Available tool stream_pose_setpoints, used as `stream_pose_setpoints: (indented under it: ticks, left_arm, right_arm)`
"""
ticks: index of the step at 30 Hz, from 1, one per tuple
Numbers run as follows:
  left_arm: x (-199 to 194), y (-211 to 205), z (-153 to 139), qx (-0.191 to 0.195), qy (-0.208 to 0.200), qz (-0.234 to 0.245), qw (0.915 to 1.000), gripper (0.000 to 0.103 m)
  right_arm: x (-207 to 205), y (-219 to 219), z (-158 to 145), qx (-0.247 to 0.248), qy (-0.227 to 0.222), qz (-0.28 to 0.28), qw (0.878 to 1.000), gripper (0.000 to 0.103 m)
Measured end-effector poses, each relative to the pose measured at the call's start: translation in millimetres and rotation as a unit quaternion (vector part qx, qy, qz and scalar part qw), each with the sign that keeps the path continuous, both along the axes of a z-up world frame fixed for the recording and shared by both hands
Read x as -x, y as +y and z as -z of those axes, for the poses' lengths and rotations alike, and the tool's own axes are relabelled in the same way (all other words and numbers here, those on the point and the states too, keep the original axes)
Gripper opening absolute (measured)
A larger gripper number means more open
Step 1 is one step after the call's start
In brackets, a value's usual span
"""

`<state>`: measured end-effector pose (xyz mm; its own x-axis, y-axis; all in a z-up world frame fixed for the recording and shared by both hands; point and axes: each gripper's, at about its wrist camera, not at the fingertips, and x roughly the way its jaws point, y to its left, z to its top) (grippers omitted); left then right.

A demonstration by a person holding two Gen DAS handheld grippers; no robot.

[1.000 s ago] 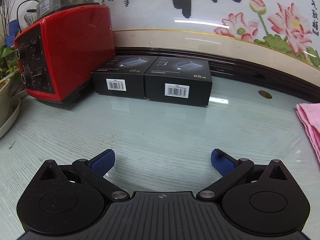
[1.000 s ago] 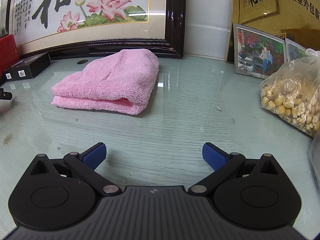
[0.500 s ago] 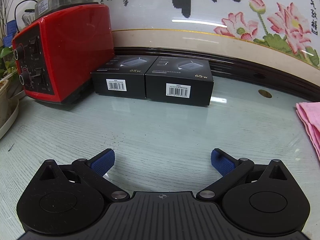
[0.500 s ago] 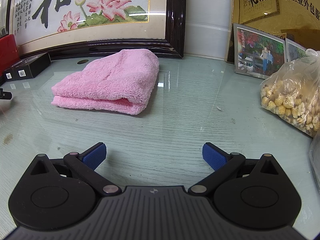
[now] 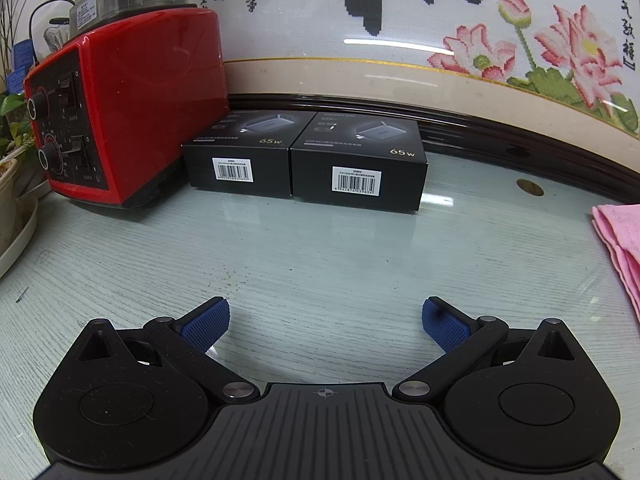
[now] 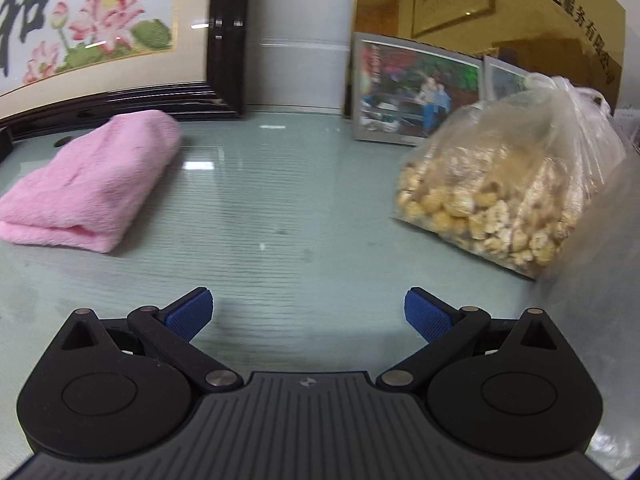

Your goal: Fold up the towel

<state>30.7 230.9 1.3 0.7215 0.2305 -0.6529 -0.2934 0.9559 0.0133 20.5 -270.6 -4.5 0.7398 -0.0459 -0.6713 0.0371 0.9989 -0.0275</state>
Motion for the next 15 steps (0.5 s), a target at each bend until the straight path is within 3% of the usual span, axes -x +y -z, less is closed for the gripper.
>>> stream_pose_setpoints:
  ticks: [5, 15]
  left_arm:
    - [-0.1, 0.1, 0.0, 0.000, 0.000, 0.000, 1.0000, 0.103]
    - [-0.3, 0.0, 0.2, 0.000, -0.001, 0.000, 1.0000, 0.103]
  right_arm:
    - [-3.0, -22.4, 4.5, -0.025, -0.007, 0.003, 1.000, 0.103]
    - [-4.9, -31.6, 6.6, -0.023, -0.015, -0.019, 0.999, 0.103]
